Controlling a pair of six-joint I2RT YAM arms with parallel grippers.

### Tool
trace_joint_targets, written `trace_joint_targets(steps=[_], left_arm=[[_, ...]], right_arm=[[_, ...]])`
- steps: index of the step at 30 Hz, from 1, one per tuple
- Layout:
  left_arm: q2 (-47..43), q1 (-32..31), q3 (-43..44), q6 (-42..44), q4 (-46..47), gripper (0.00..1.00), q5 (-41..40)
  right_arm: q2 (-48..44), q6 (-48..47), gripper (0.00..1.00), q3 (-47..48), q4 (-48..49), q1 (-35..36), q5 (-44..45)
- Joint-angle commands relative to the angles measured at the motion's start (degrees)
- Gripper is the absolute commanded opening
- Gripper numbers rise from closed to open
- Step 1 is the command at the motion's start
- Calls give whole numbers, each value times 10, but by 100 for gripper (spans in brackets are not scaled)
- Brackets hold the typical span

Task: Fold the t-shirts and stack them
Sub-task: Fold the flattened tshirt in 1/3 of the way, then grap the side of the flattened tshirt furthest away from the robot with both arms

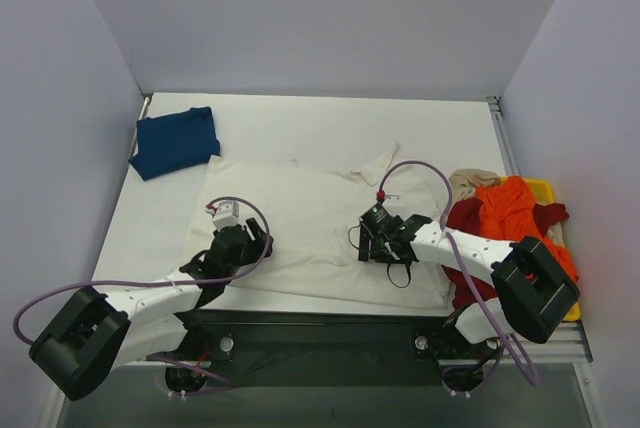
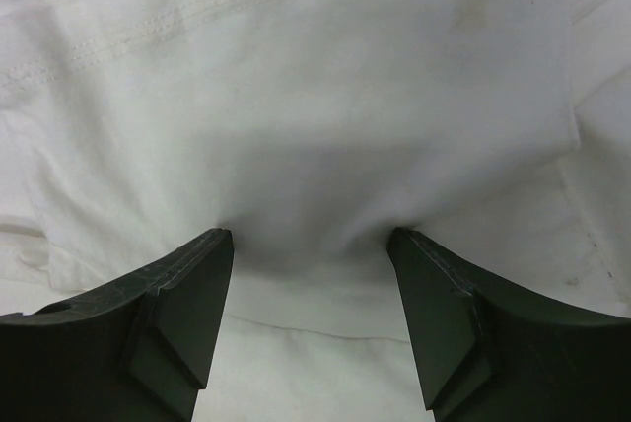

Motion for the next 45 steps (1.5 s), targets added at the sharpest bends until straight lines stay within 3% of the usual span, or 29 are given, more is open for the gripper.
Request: trace_joint_targets(steps=[1,8,15,22,25,26,30,35,40,45], left_arm=[[-44,-6,-26,-43,-81,70,-16],[-146,-16,-57,-76,-150,70,-31],[-171,-35,-68,-99,-172,70,-29],[-169,-34,9,-19,-157,73,-48],[-154,-6,80,31,-159,80,-50],[-144,42,118,56,-149,81,-16],[-129,114,147,79,-136,81,45],[-93,209,185,103,-136,81,114],[-80,236,187,106,-123,81,148],[-73,259,202,124,-141,81,159]], right_arm=[[6,15,67,-32,-18,3,-1],[5,17,67,-44,-15,5,-9],[-17,21,67,-58,-15,10,-16],[-47,-18,67,7,-41,2,-2],[-54,-44,67,70,-55,-25,7],[-56,-71,68,116,-52,-58,6],[-48,-114,70,169,-27,-104,10],[31,-160,69,268,-7,-182,-13],[164,-175,60,392,13,-257,-85],[298,-189,54,489,10,-280,-128]])
